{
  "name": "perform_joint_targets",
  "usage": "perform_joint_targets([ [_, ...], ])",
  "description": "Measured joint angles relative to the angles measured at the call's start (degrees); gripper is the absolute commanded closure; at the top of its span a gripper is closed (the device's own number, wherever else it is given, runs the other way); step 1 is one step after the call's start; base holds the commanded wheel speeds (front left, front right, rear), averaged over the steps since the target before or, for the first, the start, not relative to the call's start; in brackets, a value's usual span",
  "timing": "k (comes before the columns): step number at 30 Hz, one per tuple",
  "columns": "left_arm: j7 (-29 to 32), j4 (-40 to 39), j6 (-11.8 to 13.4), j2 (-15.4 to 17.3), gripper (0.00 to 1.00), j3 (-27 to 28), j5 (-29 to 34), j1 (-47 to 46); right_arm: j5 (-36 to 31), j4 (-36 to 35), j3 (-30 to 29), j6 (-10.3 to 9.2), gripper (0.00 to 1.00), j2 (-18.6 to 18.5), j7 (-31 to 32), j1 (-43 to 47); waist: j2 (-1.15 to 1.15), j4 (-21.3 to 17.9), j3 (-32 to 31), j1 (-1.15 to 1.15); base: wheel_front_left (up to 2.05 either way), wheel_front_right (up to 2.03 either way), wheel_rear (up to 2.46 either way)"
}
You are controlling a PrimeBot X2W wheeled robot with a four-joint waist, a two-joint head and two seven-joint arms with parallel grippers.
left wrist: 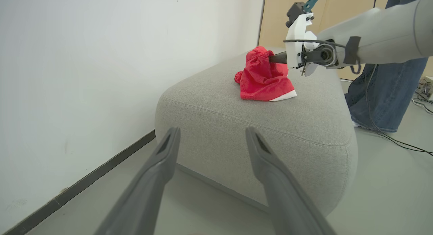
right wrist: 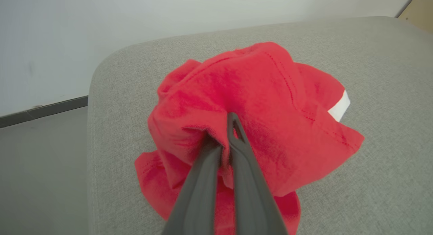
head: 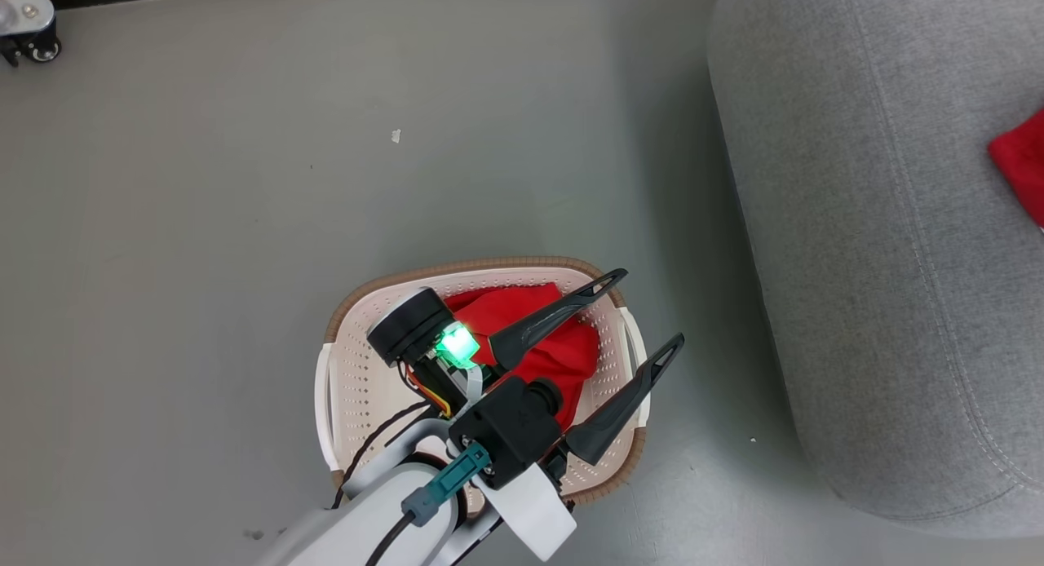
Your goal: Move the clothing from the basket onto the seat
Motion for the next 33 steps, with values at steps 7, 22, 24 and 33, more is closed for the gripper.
perform_joint_targets([
  [7, -0.94, 1.30, -0.47, -0.10, 0.00, 0.18, -0.67, 0.00, -0.03, -0.64, 3.89, 0.00, 0.00, 0.22, -0.64, 0.52, 0.00, -1.02, -0.70, 0.00, 0.00, 0.00, 0.00],
  [22, -2.40, 4.57, -0.58, 0.00, 0.00, 1.04, -2.60, 0.00, 0.74, -6.23, 11.56, 0.00, 0.00, 3.21, -1.88, 7.02, 0.00, -4.64, -3.23, 0.00, 0.00, 0.00, 0.00],
  [24, -2.58, 5.03, -0.74, 0.00, 0.00, 1.22, -2.69, 0.01, 1.22, -7.23, 12.30, 0.00, 0.00, 3.32, -1.90, 8.50, 0.00, -5.18, -3.73, 0.00, 0.00, 0.00, 0.00],
  [33, -4.54, 7.14, -0.33, 0.11, 0.00, 3.97, -3.59, 0.11, 4.07, -13.55, 15.15, 0.00, 0.00, 5.13, -2.07, 12.88, 0.00, -6.95, -6.62, 0.00, 0.00, 0.00, 0.00],
])
